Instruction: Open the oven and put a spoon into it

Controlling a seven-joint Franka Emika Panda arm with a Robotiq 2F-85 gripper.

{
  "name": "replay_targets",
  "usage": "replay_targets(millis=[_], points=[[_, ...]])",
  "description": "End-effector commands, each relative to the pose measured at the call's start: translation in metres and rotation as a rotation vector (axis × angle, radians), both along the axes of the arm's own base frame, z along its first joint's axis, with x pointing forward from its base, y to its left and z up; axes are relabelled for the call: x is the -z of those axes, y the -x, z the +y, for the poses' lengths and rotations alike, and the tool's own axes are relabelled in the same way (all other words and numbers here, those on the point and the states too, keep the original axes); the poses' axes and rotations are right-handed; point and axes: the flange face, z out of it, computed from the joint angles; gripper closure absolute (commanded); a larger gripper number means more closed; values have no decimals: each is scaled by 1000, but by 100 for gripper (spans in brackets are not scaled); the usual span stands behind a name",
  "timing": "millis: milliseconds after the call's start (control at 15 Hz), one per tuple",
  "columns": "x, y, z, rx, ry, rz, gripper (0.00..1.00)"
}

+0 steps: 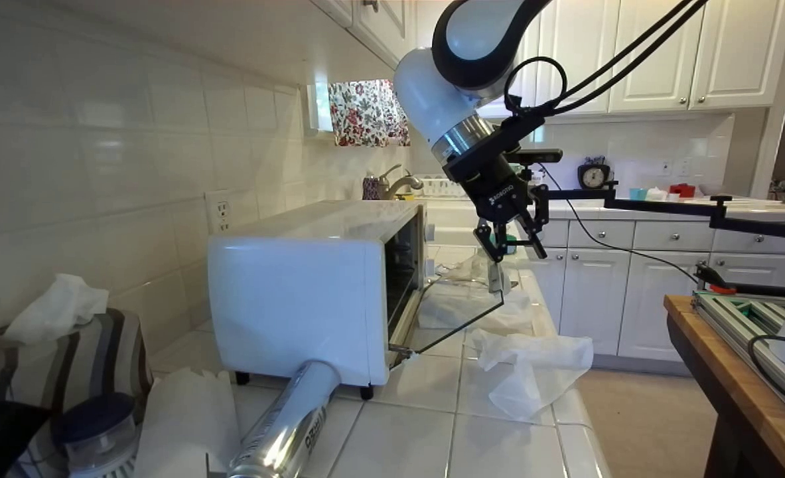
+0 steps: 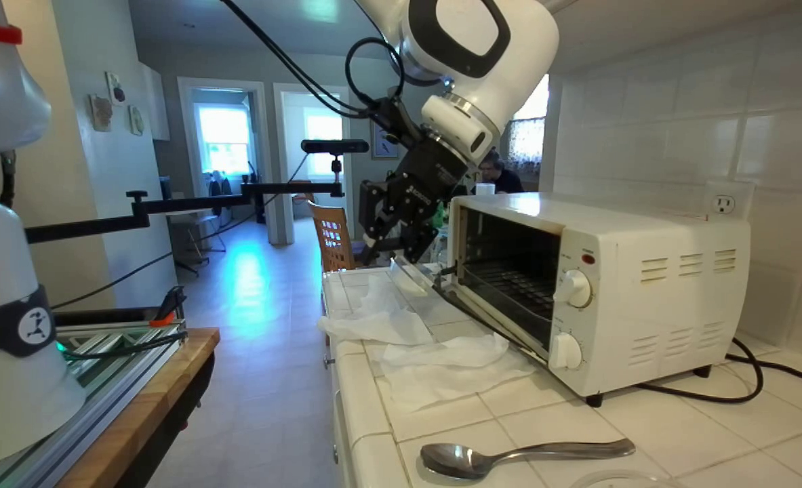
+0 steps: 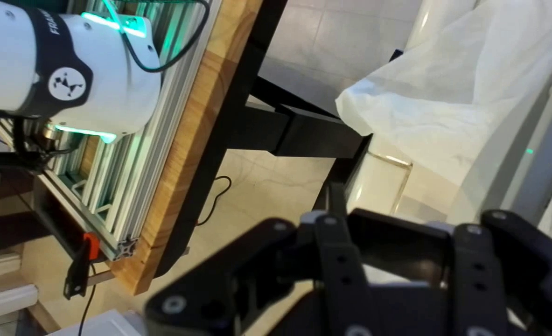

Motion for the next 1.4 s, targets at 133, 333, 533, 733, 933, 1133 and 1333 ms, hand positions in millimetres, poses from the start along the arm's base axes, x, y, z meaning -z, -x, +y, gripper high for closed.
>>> replay_targets(millis=[133, 333, 533, 733, 933, 1133, 1333], points=[[9, 1, -1, -37, -2, 126, 100], [12, -2, -1, -46, 26, 115, 100], [3, -5, 5, -67, 31, 92, 93], [-6, -9, 16, -88, 31, 76, 100], [-5, -10, 21, -101, 28, 74, 100], [-9, -12, 19, -109, 46, 34, 100], [-26, -16, 21, -125, 63, -33, 100]])
